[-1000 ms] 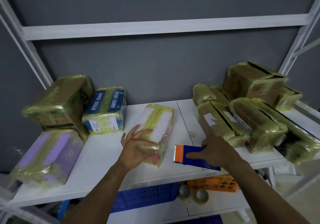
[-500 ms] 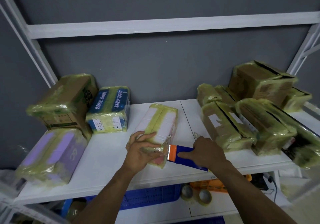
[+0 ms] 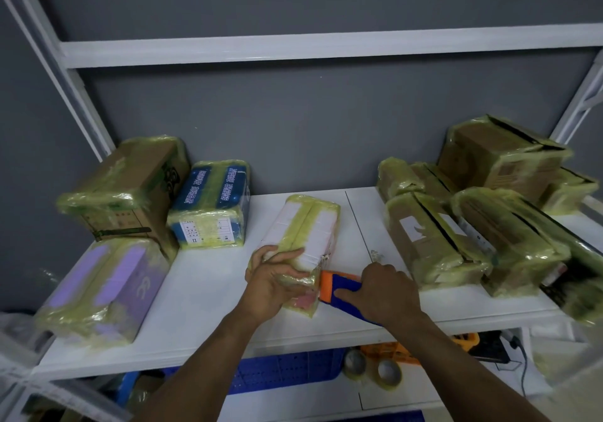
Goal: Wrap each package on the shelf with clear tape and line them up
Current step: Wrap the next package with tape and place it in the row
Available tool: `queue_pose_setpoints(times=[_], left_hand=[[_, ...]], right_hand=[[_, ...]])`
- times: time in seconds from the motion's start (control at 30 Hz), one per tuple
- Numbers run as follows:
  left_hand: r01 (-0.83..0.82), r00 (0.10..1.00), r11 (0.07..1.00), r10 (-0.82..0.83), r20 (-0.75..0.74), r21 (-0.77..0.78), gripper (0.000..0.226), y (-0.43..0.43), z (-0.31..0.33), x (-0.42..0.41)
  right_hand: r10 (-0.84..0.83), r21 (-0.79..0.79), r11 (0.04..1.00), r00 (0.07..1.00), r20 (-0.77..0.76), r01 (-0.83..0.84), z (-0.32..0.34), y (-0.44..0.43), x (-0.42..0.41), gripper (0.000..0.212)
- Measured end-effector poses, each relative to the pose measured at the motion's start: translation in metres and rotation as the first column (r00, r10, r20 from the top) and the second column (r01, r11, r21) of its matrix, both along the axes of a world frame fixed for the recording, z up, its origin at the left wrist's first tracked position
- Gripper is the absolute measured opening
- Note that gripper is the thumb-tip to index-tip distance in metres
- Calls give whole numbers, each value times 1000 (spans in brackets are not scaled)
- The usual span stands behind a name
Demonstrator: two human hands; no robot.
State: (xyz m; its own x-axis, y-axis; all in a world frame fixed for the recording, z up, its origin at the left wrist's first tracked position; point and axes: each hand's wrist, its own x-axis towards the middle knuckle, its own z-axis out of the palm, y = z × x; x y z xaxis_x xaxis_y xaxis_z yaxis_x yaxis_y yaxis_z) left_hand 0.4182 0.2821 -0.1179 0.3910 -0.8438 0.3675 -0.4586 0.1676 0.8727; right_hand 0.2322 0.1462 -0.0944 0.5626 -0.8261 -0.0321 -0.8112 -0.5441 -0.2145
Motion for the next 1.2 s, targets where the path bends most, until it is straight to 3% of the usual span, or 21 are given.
queue_pose_setpoints(times=[0.1,0.2,0.27,0.33,0.43,0.53,0.67,0.8,1.0,1.2], left_hand=[[19,998,999,-17,-66,29,37,0,2,0],[-115,990,989,106,94,95,45,-2,5,1],[-224,971,964,209,114,144,74,0,7,0],[-356,934,885,325,149,299,113,-5,12,-5],[-511,844,727,322,429,460,144,-23,11,-11],[-561,819,615,314,481,554,132,-35,7,-18],[-591,794,566,281,539,575,119,-41,10,-22],[-568,807,486,169,566,664,122,-48,24,-17],[-497,868,507,268,419,704,130,-27,35,-2],[-599,796,562,343,499,570,116,14,35,-31]], right_hand=[[-38,56,998,998,46,35,1,-1,1,64],[-62,80,995,997,55,58,9,-11,-5,63],[-80,97,993,995,58,74,11,-17,-12,65],[-96,121,989,992,82,85,11,-23,-21,67],[-131,158,981,983,125,111,12,-28,-32,67],[-160,168,976,976,146,135,12,-29,-43,69],[-207,237,961,943,261,146,13,-30,-55,68],[-288,390,917,822,492,88,14,-26,-61,65],[-342,435,899,708,618,54,19,-11,-58,69],[-351,518,851,647,677,-81,21,13,-42,73]])
